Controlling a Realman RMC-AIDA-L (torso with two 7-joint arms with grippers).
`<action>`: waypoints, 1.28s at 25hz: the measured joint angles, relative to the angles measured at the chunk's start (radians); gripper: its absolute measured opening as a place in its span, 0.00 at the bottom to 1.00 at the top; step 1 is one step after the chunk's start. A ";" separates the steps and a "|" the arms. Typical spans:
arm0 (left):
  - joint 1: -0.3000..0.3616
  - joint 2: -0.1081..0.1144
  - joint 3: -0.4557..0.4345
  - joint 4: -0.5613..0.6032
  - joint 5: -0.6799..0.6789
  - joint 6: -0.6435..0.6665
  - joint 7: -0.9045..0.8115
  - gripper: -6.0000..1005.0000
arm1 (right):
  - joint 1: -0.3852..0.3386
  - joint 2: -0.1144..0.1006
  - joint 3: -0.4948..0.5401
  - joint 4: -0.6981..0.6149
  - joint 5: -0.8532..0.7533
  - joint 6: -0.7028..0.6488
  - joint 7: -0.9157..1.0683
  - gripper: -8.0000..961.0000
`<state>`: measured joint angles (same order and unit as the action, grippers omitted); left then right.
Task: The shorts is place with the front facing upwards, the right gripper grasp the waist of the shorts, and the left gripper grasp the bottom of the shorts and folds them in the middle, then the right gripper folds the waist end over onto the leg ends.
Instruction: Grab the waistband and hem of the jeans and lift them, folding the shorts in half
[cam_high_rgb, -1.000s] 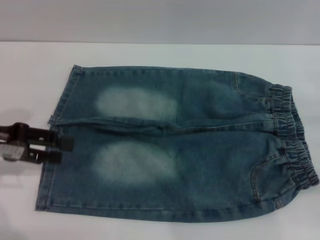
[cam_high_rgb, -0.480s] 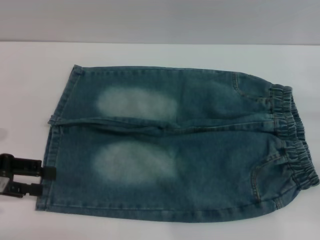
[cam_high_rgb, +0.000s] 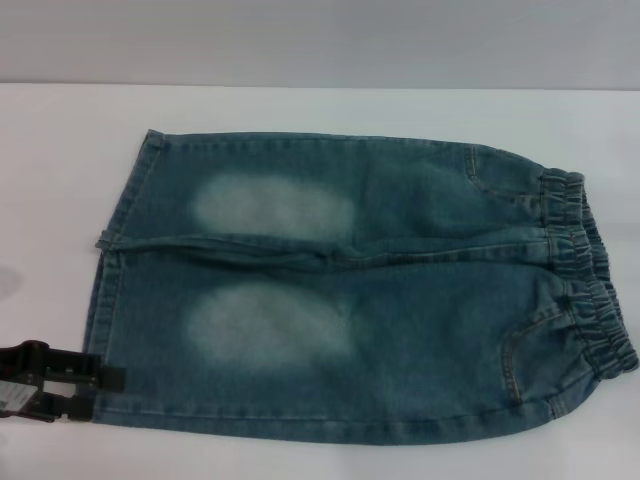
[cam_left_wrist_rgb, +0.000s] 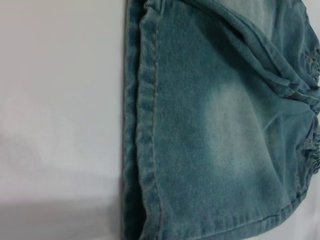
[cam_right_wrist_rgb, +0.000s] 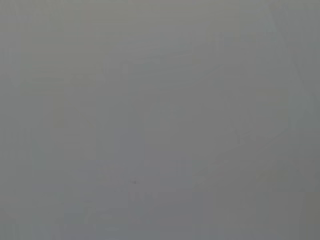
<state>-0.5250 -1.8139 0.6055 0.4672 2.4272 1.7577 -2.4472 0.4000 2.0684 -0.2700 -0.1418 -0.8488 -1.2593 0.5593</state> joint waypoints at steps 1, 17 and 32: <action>0.000 0.000 0.000 0.000 0.000 0.000 0.000 0.75 | 0.000 0.000 0.000 0.000 0.000 0.000 0.000 0.78; 0.012 0.014 0.008 0.001 0.038 -0.058 0.032 0.75 | -0.010 0.001 -0.012 0.009 -0.004 -0.003 0.003 0.78; -0.010 -0.008 0.006 0.001 0.039 -0.058 0.056 0.74 | -0.015 0.003 -0.031 0.028 -0.006 -0.009 0.004 0.78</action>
<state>-0.5355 -1.8214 0.6117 0.4679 2.4667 1.6995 -2.3910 0.3849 2.0709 -0.3011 -0.1135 -0.8545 -1.2680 0.5630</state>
